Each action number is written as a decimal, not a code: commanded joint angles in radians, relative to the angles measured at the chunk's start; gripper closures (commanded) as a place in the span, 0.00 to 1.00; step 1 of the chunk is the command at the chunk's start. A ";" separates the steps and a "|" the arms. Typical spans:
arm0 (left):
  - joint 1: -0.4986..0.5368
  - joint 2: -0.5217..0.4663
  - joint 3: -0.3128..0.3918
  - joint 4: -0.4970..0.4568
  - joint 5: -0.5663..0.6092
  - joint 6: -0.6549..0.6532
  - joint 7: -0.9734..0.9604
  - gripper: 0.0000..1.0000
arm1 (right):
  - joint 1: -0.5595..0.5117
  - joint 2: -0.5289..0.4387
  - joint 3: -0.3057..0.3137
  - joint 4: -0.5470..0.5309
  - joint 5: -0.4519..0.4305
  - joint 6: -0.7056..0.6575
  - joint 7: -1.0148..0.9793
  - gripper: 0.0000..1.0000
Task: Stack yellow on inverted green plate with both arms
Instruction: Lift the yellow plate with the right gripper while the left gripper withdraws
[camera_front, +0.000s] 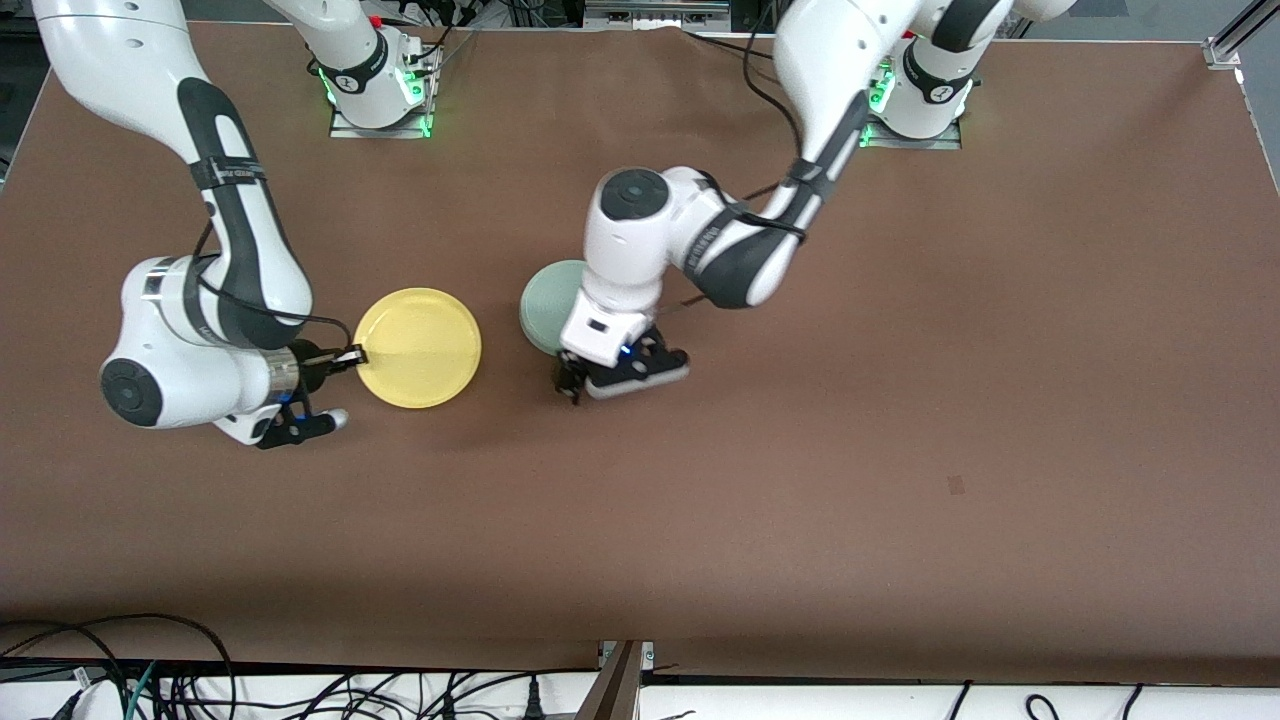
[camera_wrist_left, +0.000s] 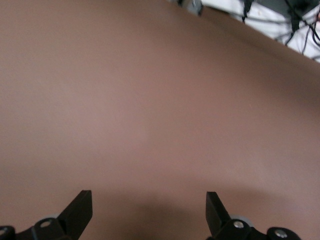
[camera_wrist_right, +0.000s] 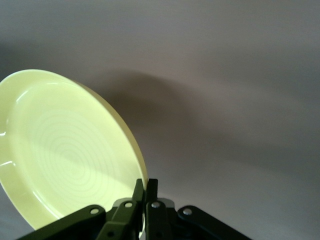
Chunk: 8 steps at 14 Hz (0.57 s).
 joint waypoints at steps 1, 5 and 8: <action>0.142 -0.081 -0.066 -0.041 -0.032 -0.067 0.227 0.00 | 0.095 -0.010 -0.005 -0.023 0.016 0.045 0.107 1.00; 0.320 -0.171 -0.127 -0.042 -0.046 -0.234 0.465 0.00 | 0.140 -0.051 0.001 -0.129 0.020 0.153 0.177 1.00; 0.397 -0.247 -0.127 -0.056 -0.046 -0.359 0.595 0.00 | 0.143 -0.110 0.047 -0.219 0.023 0.220 0.233 1.00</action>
